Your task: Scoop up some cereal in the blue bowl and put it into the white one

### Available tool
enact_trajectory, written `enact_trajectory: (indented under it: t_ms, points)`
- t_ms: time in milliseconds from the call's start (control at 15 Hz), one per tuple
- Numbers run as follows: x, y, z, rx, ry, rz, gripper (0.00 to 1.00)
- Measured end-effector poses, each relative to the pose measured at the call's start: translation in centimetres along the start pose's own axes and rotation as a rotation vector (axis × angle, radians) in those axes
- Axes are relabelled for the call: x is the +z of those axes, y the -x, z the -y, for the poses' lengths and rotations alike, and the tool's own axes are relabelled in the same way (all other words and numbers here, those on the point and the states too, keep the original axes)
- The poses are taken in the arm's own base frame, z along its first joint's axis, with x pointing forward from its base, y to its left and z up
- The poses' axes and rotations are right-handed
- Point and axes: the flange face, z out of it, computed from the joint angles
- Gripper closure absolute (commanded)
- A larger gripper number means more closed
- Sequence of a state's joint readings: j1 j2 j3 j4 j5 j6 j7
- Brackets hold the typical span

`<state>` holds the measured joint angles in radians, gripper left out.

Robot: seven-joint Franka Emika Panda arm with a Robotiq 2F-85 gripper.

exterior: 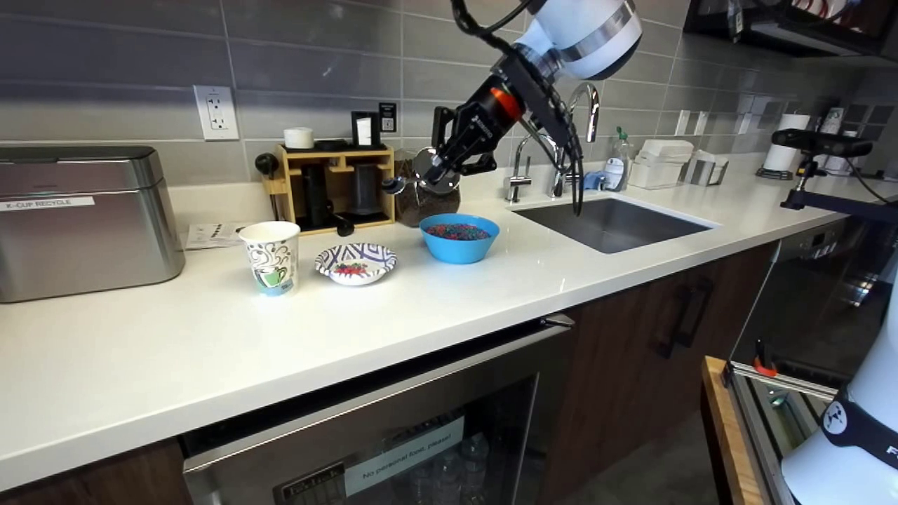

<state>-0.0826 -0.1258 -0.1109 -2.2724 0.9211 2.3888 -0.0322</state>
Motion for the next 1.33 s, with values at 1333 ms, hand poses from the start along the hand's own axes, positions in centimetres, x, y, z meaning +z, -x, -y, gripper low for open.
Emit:
enact_trajectory:
  t_ms: [1333]
  points:
    - [-9.9,-2.7,-12.6,0.406,-0.296,0.206,0.99]
